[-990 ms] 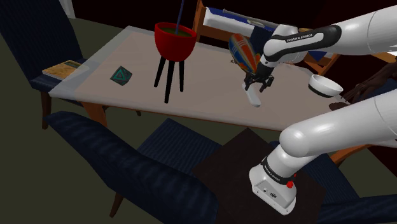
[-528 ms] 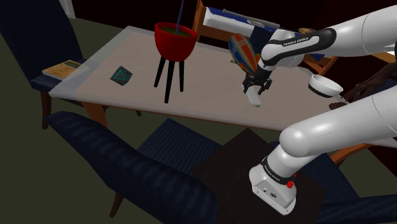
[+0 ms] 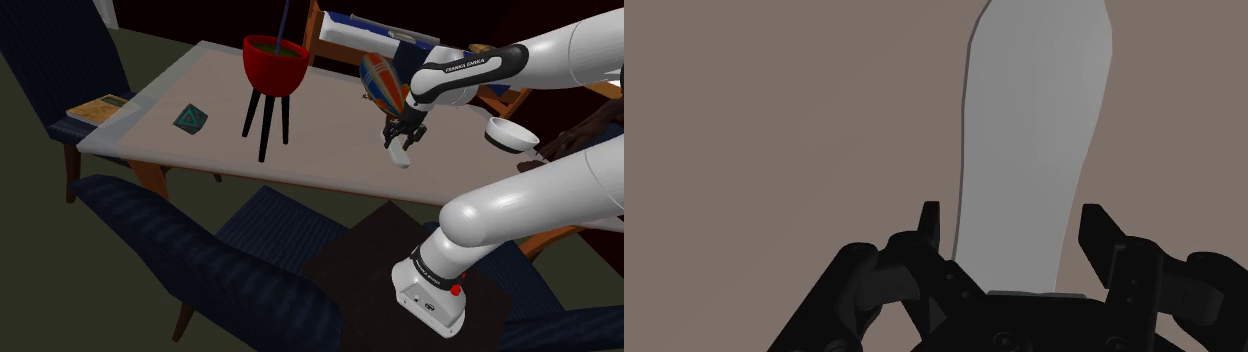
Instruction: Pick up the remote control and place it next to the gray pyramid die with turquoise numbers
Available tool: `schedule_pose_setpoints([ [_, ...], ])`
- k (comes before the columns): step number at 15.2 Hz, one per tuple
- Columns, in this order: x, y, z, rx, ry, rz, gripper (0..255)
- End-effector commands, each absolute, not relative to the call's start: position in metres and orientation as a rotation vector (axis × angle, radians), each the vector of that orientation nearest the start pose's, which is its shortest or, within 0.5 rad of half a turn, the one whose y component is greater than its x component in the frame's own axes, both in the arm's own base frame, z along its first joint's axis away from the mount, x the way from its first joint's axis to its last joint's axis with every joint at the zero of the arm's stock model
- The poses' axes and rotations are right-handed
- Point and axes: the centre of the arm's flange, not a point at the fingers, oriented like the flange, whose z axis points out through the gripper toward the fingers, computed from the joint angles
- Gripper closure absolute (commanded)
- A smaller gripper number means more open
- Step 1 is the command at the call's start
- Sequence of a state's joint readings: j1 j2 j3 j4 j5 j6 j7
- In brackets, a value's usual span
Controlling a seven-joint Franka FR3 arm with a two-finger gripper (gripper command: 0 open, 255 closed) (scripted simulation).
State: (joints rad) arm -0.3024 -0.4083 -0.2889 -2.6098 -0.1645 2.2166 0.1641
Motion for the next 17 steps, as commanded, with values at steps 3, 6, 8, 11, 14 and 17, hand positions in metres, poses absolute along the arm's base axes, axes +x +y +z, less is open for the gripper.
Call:
schedule_pose_setpoints([
  [3,0.331,-0.224,0.384,-3.004,0.984,-0.003,255],
  [6,0.331,-0.224,0.389,-3.004,0.984,-0.003,255],
  [8,0.331,-0.224,0.399,-3.004,0.984,-0.003,255],
  [11,0.331,-0.224,0.415,-3.004,0.984,-0.003,255],
  [14,0.331,-0.224,0.431,-3.004,0.984,-0.003,255],
  [17,0.331,-0.224,0.447,-3.004,0.984,-0.003,255],
])
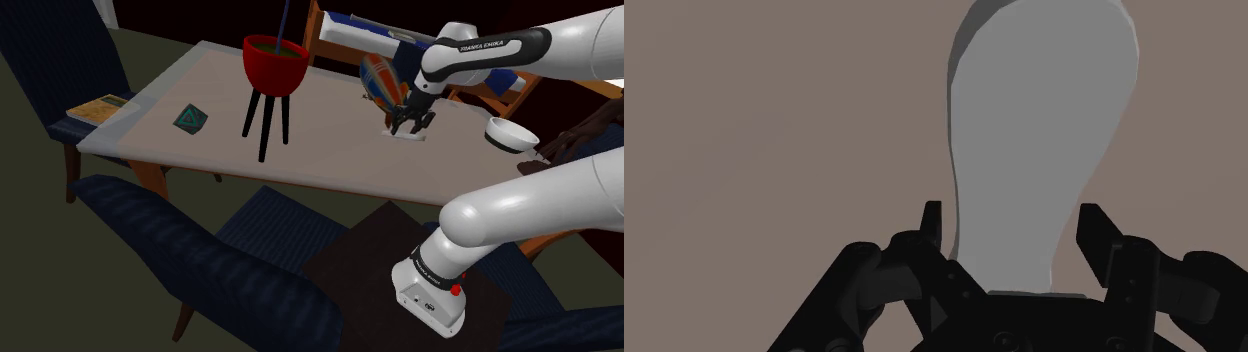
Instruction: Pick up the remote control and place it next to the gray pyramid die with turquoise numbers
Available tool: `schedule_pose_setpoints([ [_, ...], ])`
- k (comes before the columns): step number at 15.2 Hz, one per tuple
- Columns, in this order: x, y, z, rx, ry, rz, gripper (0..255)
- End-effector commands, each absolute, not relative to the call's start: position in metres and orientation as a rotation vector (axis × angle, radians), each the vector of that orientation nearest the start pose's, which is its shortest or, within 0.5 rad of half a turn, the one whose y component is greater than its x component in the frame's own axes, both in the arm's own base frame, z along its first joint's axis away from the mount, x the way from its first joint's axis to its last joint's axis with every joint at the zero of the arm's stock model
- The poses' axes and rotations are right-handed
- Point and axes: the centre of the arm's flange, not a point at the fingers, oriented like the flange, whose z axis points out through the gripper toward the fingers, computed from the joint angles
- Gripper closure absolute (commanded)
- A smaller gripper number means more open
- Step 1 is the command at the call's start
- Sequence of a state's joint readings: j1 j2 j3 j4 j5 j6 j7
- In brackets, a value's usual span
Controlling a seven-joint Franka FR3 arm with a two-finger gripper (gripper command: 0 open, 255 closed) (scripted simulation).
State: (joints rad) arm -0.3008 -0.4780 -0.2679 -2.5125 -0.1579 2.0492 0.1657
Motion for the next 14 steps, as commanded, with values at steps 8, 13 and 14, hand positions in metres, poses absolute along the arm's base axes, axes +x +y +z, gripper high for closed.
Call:
schedule_pose_setpoints([
  [8,0.331,-0.224,0.489,-3.004,0.984,-0.003,255],
  [13,0.331,-0.224,0.516,-3.004,0.984,-0.003,255],
  [14,0.331,-0.224,0.521,-3.004,0.984,-0.003,255],
])
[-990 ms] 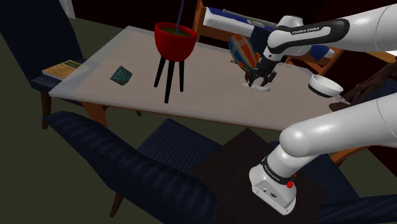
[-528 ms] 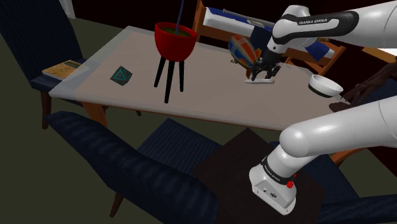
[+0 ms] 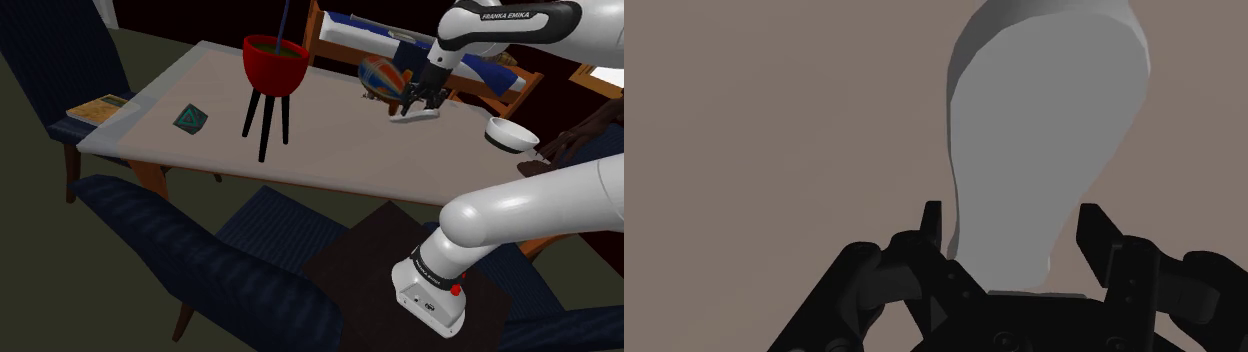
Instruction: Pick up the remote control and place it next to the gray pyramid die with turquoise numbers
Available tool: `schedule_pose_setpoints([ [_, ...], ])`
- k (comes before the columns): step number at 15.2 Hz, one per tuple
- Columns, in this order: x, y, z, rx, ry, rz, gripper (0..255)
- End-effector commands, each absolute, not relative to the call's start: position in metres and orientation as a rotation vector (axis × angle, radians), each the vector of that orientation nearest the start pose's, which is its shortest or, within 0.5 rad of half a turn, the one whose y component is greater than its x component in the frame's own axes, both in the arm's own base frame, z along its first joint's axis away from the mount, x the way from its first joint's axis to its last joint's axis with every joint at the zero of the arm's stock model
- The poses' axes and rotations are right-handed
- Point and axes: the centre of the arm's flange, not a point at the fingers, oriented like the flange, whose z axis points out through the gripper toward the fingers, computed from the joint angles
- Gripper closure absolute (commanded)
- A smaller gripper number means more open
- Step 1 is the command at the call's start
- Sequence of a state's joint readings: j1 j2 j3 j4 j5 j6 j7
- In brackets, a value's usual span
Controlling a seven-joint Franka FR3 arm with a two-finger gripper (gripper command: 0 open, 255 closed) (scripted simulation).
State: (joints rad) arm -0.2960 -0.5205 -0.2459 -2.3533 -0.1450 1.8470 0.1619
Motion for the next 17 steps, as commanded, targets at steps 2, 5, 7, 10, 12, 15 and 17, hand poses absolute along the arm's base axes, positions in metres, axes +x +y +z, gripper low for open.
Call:
schedule_pose_setpoints([
  [2,0.331,-0.224,0.531,-3.004,0.984,-0.003,255],
  [5,0.331,-0.224,0.547,-3.004,0.984,-0.003,255],
  [7,0.340,-0.215,0.550,-3.004,0.984,-0.003,255],
  [10,0.368,-0.187,0.550,-3.004,0.984,-0.003,255],
  [12,0.387,-0.168,0.550,-3.004,0.984,-0.003,255],
  [15,0.415,-0.140,0.550,-3.004,0.984,-0.003,255],
  [17,0.434,-0.122,0.550,-3.004,0.984,-0.003,255],
])
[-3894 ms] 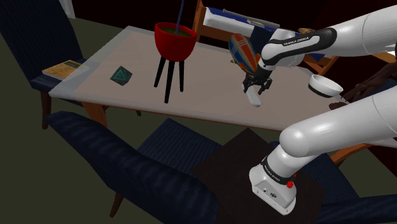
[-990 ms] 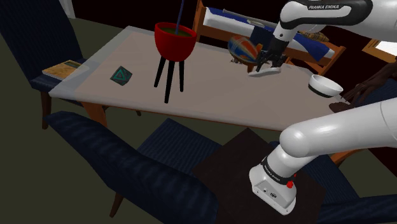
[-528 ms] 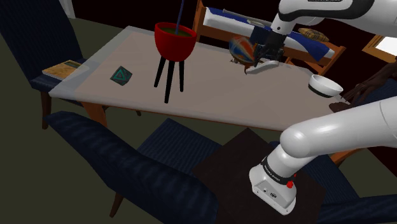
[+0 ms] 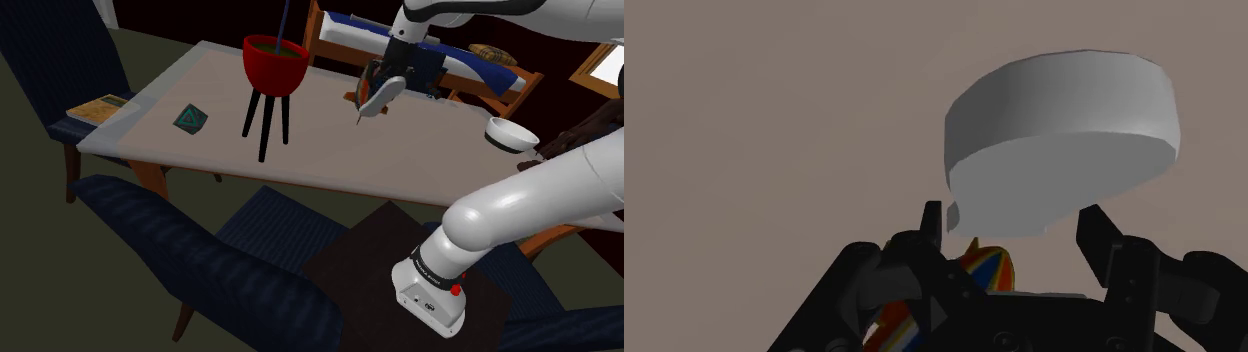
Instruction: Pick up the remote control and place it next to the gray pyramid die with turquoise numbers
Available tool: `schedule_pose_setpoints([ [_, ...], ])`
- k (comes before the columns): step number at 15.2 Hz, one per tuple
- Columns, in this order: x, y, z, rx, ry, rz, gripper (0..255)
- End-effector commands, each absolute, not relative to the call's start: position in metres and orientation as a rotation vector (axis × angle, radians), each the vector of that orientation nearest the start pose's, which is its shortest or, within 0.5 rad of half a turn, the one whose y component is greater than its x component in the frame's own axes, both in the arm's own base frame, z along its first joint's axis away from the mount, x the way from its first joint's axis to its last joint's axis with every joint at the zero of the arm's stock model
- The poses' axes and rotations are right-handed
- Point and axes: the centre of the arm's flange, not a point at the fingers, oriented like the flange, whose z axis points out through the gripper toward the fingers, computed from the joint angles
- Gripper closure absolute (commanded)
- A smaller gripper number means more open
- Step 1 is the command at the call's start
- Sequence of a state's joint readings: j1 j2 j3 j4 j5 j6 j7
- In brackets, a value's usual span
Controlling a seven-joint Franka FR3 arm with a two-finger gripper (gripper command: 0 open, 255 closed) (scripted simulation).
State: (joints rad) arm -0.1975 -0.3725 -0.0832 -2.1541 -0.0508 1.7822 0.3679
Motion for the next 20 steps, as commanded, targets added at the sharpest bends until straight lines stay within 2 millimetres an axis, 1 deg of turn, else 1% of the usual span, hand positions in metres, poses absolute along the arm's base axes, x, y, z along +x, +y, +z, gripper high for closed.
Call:
schedule_pose_setpoints([
  [1,0.443,-0.112,0.550,-3.004,0.984,-0.003,255],
  [20,0.620,0.065,0.551,-3.004,0.984,-0.003,255],
])
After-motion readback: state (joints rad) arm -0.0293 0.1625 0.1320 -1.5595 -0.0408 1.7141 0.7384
